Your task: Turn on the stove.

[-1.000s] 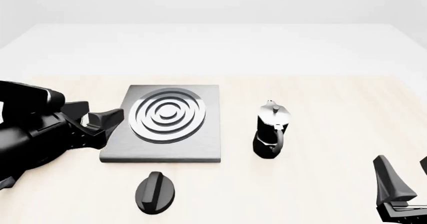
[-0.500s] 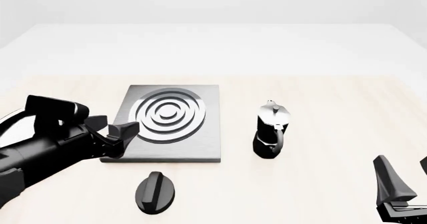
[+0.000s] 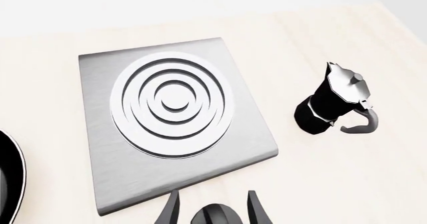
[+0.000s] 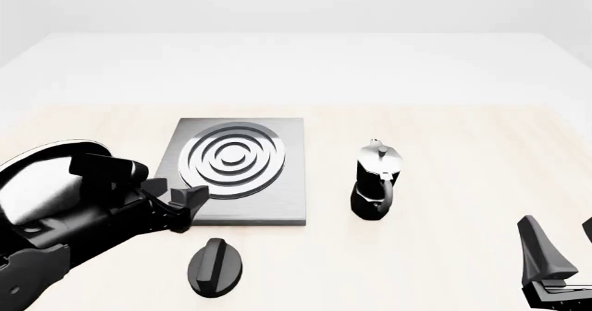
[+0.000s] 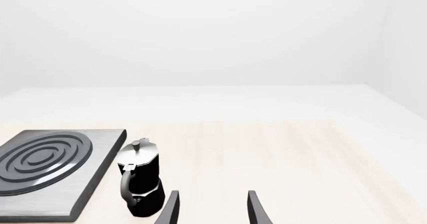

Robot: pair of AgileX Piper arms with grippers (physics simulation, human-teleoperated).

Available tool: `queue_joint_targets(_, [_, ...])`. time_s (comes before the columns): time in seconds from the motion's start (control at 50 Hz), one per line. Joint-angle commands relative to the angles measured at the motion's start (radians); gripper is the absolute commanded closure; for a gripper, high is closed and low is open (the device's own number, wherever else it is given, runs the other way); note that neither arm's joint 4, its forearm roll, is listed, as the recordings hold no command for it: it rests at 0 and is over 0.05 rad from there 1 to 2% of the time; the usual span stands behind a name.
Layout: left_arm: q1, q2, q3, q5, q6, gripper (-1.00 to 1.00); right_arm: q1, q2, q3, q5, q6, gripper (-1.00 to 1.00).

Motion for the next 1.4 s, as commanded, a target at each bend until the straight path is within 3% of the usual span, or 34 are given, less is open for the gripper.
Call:
queue_joint_targets(0.02, [-0.008,0.059,0.032,-0.073,-0.022,-1.00,0.000,0.000,0.000,0.000,0.000,-1.00])
queue_joint_targets(0.86, [-0.048,0.267,0.106,-0.263,-0.153,-1.00,0.000,0.000,0.000,0.000,0.000,-1.00])
queue_joint_targets(1.4, [-0.056,0.352,0.138,-0.341,-0.171,-1.00,0.000,0.000,0.000,0.000,0.000,-1.00])
